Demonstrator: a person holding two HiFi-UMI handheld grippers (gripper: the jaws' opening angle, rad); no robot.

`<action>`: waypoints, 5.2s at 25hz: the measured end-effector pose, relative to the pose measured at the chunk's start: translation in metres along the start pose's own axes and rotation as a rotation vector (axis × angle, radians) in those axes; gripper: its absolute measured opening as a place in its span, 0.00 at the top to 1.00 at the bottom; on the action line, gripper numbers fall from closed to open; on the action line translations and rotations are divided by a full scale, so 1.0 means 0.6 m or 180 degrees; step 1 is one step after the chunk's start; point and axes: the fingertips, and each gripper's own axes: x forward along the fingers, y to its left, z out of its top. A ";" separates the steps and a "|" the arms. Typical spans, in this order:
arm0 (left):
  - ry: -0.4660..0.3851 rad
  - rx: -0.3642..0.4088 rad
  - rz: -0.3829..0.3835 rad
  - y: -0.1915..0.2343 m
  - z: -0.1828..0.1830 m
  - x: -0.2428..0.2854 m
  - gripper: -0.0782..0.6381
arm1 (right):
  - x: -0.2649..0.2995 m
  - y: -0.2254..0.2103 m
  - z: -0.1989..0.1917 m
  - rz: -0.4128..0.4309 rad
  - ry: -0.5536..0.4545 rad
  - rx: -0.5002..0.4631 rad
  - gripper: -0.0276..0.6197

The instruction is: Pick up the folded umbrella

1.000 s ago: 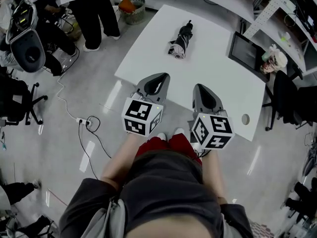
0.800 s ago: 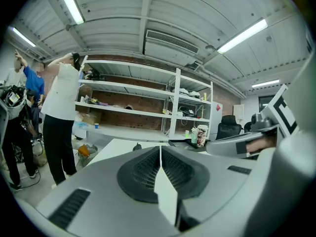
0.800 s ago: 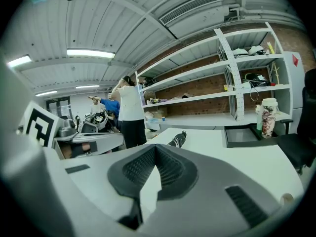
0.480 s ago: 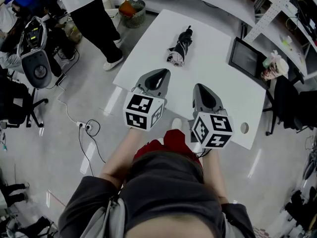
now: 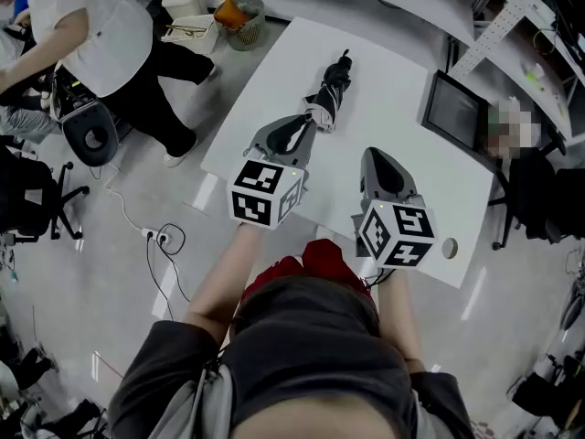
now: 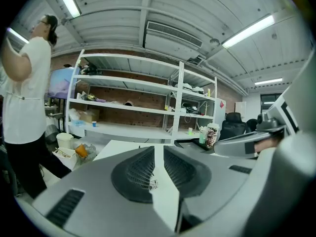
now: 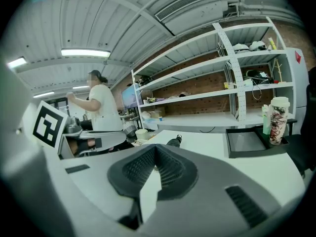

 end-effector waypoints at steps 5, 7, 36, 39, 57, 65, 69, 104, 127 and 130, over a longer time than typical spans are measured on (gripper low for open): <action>0.0113 -0.0031 0.0027 0.018 -0.002 0.048 0.78 | 0.032 -0.028 0.005 0.0004 0.0063 0.0024 0.93; 0.0153 -0.0034 0.0041 0.022 -0.003 0.068 0.76 | 0.045 -0.041 0.007 0.0009 0.0082 0.0024 0.93; 0.1027 -0.0054 0.0177 0.074 -0.076 0.295 0.55 | 0.187 -0.151 0.012 0.0160 0.0373 0.0054 0.93; 0.1107 -0.0051 0.0215 0.082 -0.091 0.310 0.55 | 0.199 -0.157 0.005 0.0164 0.0412 0.0063 0.93; 0.1594 -0.0026 0.0310 0.122 -0.169 0.389 0.52 | 0.268 -0.195 -0.028 0.0175 0.0635 0.0145 0.93; 0.1716 -0.0055 0.0271 0.123 -0.187 0.414 0.52 | 0.292 -0.207 -0.045 0.0199 0.0727 0.0174 0.93; 0.1805 -0.0101 0.0238 0.123 -0.197 0.420 0.52 | 0.300 -0.210 -0.052 0.0214 0.0760 0.0197 0.93; 0.1922 0.0078 0.0317 0.100 -0.204 0.423 0.59 | 0.259 -0.209 -0.064 0.0107 0.0780 0.0318 0.93; 0.0875 0.0123 0.0313 0.046 -0.041 0.299 0.59 | 0.174 -0.163 -0.013 0.0105 0.0433 0.0198 0.93; 0.0771 0.0113 0.0303 0.040 -0.028 0.272 0.59 | 0.159 -0.148 -0.007 0.0117 0.0387 0.0183 0.93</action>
